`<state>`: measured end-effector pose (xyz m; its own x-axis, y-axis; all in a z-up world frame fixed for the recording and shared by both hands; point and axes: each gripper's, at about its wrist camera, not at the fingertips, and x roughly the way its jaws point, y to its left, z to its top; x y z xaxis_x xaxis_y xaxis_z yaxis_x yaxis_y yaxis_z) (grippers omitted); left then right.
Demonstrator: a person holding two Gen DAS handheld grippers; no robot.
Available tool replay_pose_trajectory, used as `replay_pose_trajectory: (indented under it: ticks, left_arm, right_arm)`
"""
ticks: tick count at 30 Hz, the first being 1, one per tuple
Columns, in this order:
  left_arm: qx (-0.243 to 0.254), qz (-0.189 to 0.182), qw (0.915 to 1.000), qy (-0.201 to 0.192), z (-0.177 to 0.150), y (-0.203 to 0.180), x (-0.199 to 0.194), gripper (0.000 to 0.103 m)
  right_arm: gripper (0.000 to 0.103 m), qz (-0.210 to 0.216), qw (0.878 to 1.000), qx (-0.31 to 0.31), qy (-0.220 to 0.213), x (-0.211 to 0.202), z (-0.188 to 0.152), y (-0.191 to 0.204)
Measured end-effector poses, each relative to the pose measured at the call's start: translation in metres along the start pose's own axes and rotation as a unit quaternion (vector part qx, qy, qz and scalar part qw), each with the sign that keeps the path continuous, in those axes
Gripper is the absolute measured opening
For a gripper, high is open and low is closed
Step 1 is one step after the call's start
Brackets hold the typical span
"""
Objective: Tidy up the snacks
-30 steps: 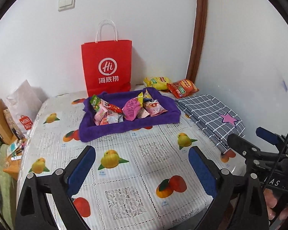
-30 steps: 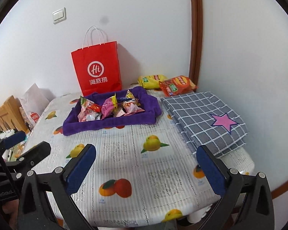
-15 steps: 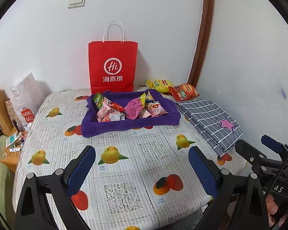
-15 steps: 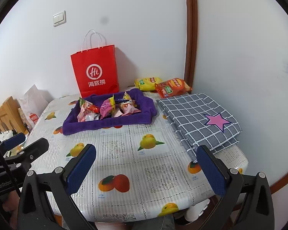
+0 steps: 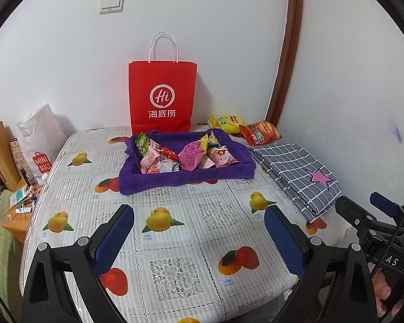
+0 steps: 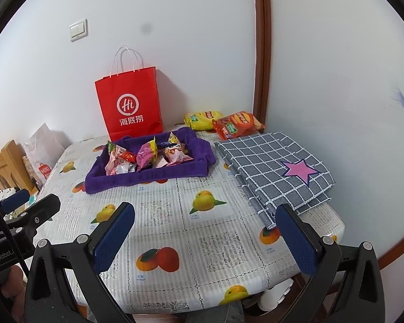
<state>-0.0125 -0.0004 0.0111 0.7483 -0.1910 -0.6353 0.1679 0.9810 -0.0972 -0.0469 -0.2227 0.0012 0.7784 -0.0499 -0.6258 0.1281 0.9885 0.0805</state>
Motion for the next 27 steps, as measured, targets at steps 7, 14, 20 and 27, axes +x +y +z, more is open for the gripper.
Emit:
replay_pose_trajectory:
  ticks: [7,14,20,27]
  left_arm:
    - [-0.001,0.001,1.0000,0.000,-0.0001,-0.0002,-0.0003,0.098]
    - [0.002,-0.001,1.0000,0.001,0.0004,-0.0007,-0.0003,0.098]
    - [0.003,-0.002,1.0000,0.002,0.0005,-0.0026,0.0001,0.098]
    - [0.003,-0.002,1.0000,0.002,0.0003,-0.0031,0.0001,0.098]
  right_arm:
    - [0.103,0.001,1.000,-0.001,0.000,0.0004,0.0010,-0.0004]
    - [0.103,-0.001,1.000,0.002,-0.002,-0.0014,0.0013,-0.0018]
    - [0.103,-0.002,1.000,0.003,-0.003,-0.0013,0.0014,-0.0026]
    - [0.103,-0.005,1.000,0.005,-0.005,-0.0030,0.0004,-0.0038]
